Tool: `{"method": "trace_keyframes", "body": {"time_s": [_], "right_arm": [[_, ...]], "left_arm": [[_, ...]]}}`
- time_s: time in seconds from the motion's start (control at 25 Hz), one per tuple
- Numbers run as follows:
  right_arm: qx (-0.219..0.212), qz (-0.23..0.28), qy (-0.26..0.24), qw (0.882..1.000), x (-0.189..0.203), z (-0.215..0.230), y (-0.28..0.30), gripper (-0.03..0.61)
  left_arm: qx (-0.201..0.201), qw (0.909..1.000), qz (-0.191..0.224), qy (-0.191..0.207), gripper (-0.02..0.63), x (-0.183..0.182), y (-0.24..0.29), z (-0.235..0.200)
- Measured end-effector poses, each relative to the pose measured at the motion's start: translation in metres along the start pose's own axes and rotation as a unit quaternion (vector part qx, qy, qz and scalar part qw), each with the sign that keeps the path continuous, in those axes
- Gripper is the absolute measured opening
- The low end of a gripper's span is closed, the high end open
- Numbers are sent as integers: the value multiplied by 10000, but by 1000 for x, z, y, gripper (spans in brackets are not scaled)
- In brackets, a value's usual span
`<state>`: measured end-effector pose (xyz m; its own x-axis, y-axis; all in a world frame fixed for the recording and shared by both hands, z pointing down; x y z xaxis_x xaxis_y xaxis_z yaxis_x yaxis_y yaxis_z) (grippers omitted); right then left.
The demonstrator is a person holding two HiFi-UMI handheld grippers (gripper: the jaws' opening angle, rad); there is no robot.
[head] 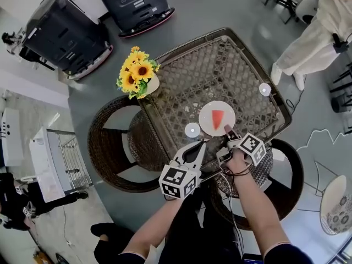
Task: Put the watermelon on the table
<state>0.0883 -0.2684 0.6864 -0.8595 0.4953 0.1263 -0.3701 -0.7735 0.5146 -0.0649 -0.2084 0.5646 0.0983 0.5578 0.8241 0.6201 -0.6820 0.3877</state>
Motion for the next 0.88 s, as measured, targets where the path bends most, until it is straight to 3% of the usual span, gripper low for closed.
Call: {"method": "trace_keyframes", "body": {"time_s": [0.56, 0.88], "right_arm": [[615, -242, -453, 9968, 1, 6, 4, 19], [775, -315, -990, 9916, -3, 2, 8, 66]], "left_arm": [[47, 10000, -57, 4, 5, 0, 3, 5], [93, 9999, -84, -3, 5, 2, 6, 7]]}}
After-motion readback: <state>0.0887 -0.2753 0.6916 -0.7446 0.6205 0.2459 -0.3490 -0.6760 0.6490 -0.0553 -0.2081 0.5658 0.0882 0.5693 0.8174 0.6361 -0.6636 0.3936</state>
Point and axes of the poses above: the fingertips, and each gripper's own axes: y forward along the fingers, z to its right, x out of its underside, the point moved 4 cm from there along -y, backward along the fingers, and after that the axes turned 2 degrees about z, right-handed, at the moved point
